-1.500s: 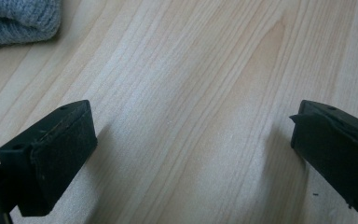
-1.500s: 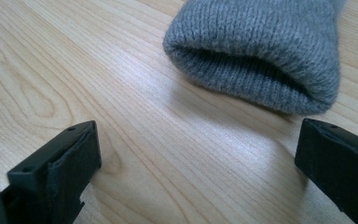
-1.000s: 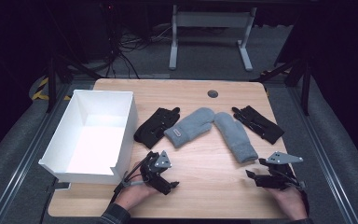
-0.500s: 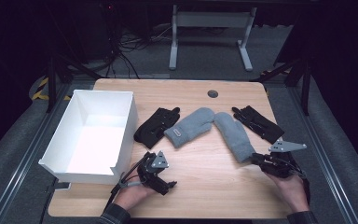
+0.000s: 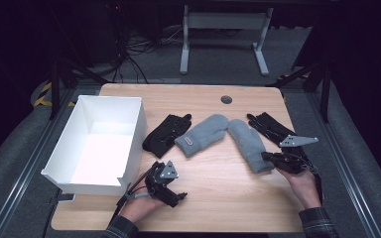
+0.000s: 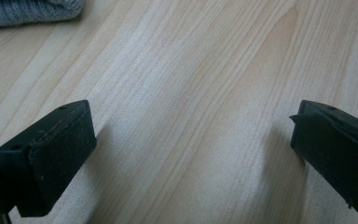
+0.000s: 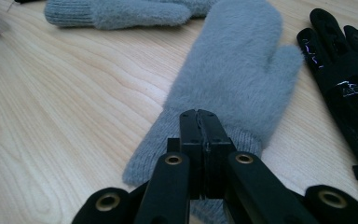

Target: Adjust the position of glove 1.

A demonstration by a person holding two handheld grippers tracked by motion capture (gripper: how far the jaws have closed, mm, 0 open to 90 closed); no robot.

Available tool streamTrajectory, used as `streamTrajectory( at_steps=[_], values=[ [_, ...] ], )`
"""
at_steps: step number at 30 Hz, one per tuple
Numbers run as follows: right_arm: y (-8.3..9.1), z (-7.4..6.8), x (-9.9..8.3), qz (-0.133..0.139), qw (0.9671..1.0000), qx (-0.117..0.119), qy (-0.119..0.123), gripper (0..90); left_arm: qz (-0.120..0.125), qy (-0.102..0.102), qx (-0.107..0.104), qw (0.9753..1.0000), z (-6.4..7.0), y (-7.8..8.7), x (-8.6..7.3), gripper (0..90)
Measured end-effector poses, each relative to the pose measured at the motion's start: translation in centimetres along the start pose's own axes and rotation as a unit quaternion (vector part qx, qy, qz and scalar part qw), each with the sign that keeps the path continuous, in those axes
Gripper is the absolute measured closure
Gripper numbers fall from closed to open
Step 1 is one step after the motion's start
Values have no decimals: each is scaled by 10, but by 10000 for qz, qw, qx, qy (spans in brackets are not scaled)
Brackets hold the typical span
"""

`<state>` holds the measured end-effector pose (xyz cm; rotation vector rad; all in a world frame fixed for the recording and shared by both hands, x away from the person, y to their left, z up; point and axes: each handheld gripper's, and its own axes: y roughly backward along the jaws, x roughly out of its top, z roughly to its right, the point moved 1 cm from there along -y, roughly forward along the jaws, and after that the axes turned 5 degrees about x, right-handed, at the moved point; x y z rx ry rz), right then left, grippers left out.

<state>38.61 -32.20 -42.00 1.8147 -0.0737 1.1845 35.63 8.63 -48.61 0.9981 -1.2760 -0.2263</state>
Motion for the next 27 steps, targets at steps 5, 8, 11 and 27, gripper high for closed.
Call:
streamTrajectory(
  at_steps=[5, 8, 11, 27],
  values=[
    [-5, 7, 0, -63, 10000, -37, -34, 900, 0, 1, 5, 10000, 0, 0, 0, 2],
    [-7, 10, -2, -115, 9999, 22, -111, 900, 0, 2, 3, 10000, 0, 0, 0, 2],
    [-10, 11, -4, -237, 9996, 34, -131, 900, 0, 1, 2, 10000, 0, 0, 0, 2],
    [-17, 9, -10, -444, 9987, 215, -118, 900, 1, 5, 2, 10000, 0, 0, 0, 2]
  ],
)
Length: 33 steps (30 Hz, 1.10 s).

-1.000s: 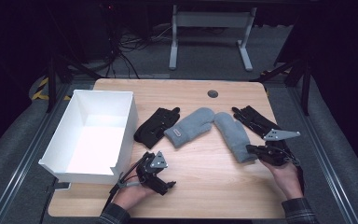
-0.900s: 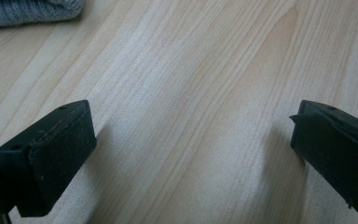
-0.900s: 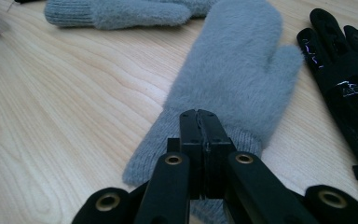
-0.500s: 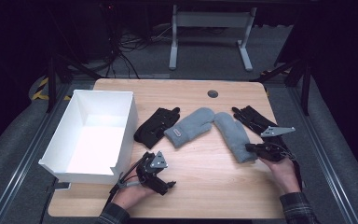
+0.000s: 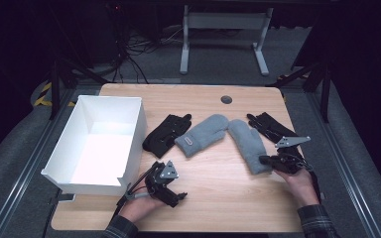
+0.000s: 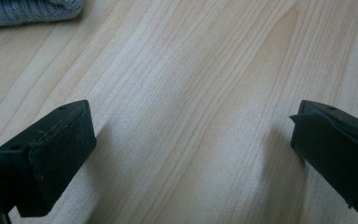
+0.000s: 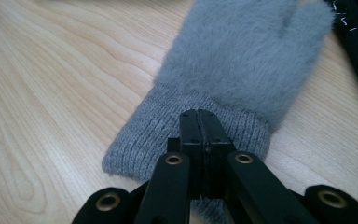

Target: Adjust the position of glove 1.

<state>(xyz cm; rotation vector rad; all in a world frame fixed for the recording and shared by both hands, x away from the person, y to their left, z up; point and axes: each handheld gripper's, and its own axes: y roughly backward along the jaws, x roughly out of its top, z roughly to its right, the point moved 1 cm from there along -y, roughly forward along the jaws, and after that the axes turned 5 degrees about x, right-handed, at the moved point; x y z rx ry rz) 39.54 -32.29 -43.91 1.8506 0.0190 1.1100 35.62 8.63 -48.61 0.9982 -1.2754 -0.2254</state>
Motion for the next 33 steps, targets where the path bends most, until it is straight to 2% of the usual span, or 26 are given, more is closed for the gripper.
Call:
streamTrajectory(
  at_steps=[18, 33],
  values=[
    [-11, -31, 5, -136, 9978, 500, 412, 900, -2, -1, 0, 10000, 0, 0, 0, 2],
    [-30, -71, 16, -262, 9906, 1000, 900, 900, -2, 0, 1, 10000, 0, 0, 0, 2]
  ],
)
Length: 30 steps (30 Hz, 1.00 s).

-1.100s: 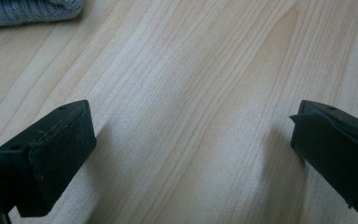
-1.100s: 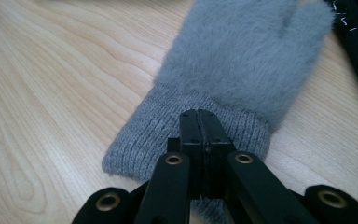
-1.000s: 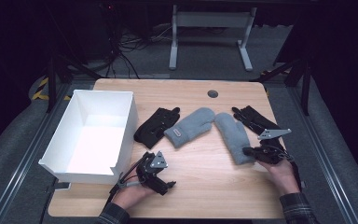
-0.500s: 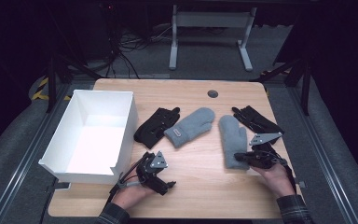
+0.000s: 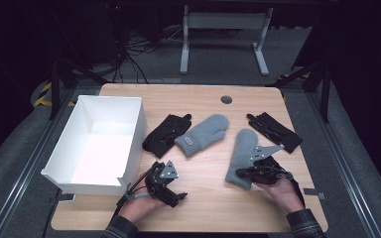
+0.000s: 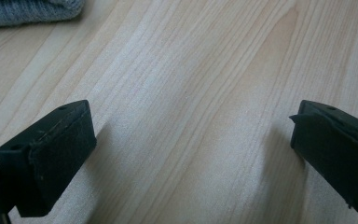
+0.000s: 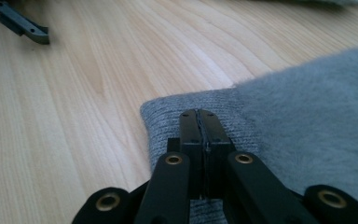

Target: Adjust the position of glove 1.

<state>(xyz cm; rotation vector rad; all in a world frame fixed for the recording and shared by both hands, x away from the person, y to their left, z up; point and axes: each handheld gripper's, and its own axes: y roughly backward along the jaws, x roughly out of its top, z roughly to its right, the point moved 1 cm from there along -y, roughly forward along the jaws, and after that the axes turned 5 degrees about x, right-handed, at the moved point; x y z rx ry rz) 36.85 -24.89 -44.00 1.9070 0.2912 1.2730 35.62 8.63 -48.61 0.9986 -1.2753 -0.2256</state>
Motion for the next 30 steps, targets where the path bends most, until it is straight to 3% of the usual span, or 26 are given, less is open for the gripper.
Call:
streamTrajectory(
  at_steps=[9, 30],
  values=[
    [-16, -19, 11, -60, 9993, 240, 297, 900, 2, 3, 2, 10000, 0, 0, 0, 1],
    [-52, -56, 34, -116, 9943, 815, 675, 900, -1, 1, 1, 10000, 0, 0, 0, 1]
  ],
)
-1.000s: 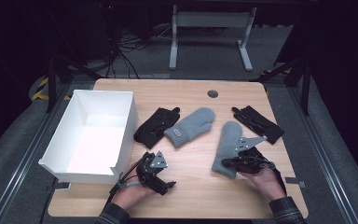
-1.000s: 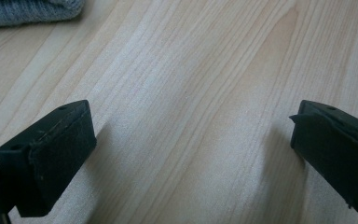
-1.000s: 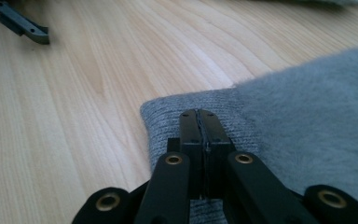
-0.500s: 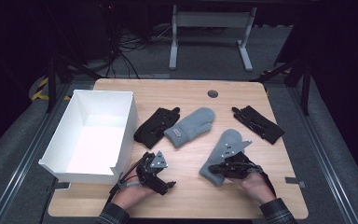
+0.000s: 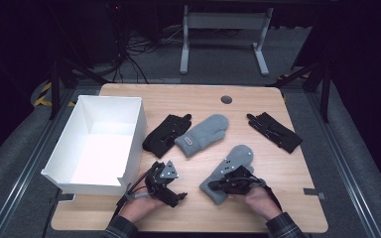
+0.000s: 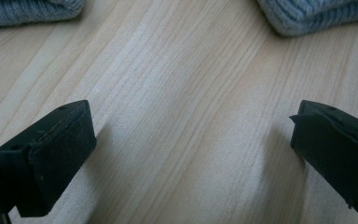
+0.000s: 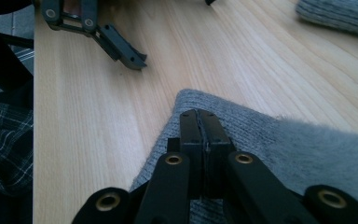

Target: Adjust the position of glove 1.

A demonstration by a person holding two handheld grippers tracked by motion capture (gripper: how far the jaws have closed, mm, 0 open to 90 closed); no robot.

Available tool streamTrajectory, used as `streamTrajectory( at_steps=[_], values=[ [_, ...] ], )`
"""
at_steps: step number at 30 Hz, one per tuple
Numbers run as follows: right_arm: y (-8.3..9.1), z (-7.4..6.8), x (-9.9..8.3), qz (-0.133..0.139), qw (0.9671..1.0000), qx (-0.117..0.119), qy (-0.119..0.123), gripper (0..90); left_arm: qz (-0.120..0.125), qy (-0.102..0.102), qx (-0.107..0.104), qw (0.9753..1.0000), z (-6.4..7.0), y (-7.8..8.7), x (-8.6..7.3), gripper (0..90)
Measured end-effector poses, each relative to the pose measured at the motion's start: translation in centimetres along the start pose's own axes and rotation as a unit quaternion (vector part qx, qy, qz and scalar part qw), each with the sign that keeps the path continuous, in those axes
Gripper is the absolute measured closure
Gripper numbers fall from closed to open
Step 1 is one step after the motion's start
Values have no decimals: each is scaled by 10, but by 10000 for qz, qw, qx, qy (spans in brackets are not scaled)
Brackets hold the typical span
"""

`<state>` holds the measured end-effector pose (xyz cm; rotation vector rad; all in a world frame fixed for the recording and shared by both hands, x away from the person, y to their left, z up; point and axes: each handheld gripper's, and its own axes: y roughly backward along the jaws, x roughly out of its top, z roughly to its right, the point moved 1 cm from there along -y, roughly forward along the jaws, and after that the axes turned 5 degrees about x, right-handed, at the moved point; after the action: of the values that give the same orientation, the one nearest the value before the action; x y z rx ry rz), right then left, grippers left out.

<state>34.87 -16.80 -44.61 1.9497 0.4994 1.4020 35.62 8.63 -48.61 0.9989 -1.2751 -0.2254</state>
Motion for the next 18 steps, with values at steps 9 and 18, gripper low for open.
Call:
streamTrajectory(
  at_steps=[9, 18],
  values=[
    [4, -4, 8, 182, 9997, -52, 130, 900, -1, 1, 3, 10000, 0, 0, 0, 2],
    [53, 35, -6, 478, 9950, -856, -213, 900, 1, 2, 2, 10000, 0, 0, 0, 1]
  ],
)
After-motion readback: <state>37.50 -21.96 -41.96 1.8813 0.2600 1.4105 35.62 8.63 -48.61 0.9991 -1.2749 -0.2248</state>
